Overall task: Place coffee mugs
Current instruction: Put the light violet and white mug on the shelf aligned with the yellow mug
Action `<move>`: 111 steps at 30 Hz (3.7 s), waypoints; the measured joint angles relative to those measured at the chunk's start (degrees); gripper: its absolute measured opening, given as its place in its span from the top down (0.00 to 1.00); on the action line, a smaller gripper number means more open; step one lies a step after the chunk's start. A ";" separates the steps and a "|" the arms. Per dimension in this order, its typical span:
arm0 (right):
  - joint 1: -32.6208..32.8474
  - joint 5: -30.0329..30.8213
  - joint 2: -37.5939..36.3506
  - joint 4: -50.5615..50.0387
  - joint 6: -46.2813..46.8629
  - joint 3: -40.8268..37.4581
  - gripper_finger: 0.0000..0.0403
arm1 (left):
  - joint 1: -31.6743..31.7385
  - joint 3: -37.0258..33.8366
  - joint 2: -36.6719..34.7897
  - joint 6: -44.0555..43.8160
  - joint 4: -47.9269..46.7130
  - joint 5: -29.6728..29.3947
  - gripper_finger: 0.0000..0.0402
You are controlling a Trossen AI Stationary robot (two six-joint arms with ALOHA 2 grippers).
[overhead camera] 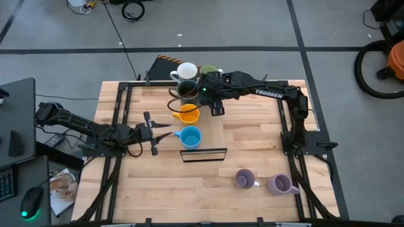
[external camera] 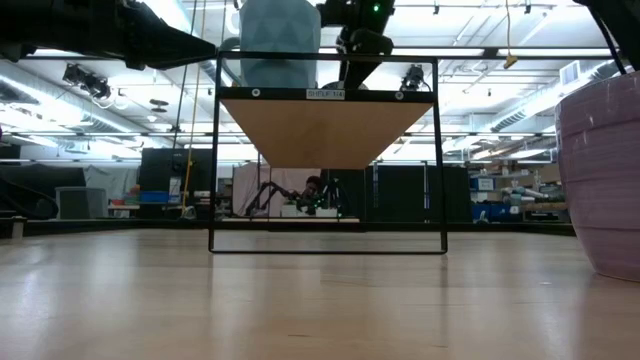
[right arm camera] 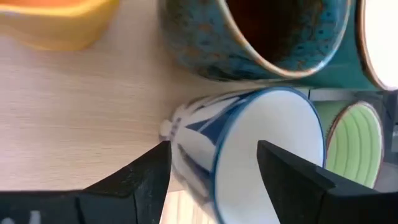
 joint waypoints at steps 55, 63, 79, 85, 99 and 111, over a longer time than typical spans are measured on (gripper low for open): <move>39.91 -24.44 -5.80 1.36 89.99 -25.46 0.37 | 0.02 -0.04 -0.02 6.25 -0.39 -0.38 0.64; 42.86 -24.25 -4.51 1.47 97.75 -25.57 0.37 | 0.02 -0.04 -0.02 10.76 1.98 -2.01 0.64; 44.74 -26.85 8.02 4.39 91.33 -25.57 0.38 | 0.09 -0.02 -0.02 15.08 6.21 -1.99 0.64; 44.92 -26.48 7.92 6.03 91.22 -27.06 0.46 | 0.09 -0.02 -0.02 15.13 6.27 -1.99 0.64; 44.98 -26.72 7.81 6.39 89.86 -27.91 0.83 | 0.09 -0.02 -0.02 15.10 6.29 -1.99 0.64; 44.98 -27.50 7.53 6.84 88.67 -27.88 0.90 | 0.09 -0.02 -0.02 15.13 6.27 -1.99 0.64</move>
